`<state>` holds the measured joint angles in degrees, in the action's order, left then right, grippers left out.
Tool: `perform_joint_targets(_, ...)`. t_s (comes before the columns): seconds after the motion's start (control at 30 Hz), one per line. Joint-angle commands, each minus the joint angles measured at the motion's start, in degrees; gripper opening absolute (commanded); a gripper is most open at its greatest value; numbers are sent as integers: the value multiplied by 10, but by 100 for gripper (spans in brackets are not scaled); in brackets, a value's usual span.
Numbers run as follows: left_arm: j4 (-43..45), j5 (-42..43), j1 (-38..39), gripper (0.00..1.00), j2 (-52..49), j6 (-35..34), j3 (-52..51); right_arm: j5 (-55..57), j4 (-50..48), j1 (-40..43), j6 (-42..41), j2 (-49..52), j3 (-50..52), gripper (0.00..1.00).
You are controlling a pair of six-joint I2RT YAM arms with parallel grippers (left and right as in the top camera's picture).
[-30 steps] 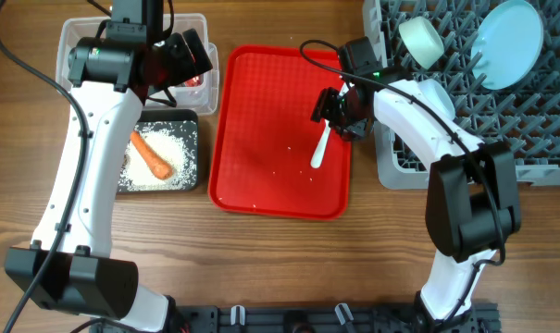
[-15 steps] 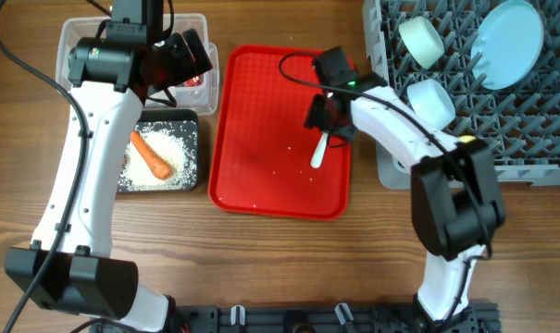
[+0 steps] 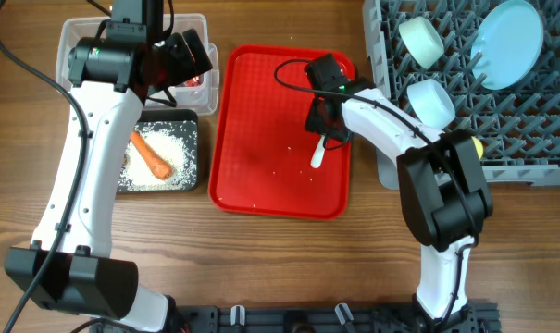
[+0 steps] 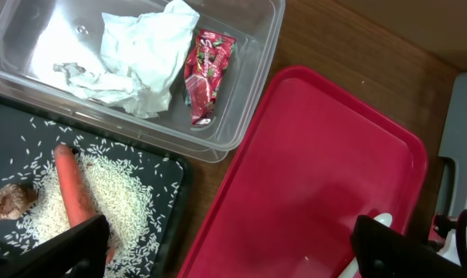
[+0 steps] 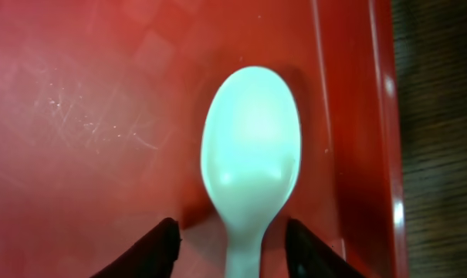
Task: Sort waste into correct bins and load items into the dishwasher rack
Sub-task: 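Carry the white spoon with the right gripper and drop it in the rack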
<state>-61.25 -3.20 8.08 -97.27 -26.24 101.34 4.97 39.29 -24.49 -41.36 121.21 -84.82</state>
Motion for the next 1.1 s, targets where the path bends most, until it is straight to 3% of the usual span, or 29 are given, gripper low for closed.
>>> perform_joint_targets(0.0,1,-8,-2,100,2,1,7,-20,-3,0,-6,24,1,31)
perform_joint_targets(0.13,1,-8,-2,100,2,1,7,-36,-15,0,-6,24,1,13)
perform_joint_targets(0.3,1,-8,-2,100,2,1,7,-38,-23,0,-2,24,1,5)
perform_joint_targets(0.63,1,-8,-2,100,2,1,7,-111,-45,0,110,5,-11,4)
perform_joint_targets(1.07,1,-8,-2,100,2,1,7,-90,-38,28,294,-180,-11,4)
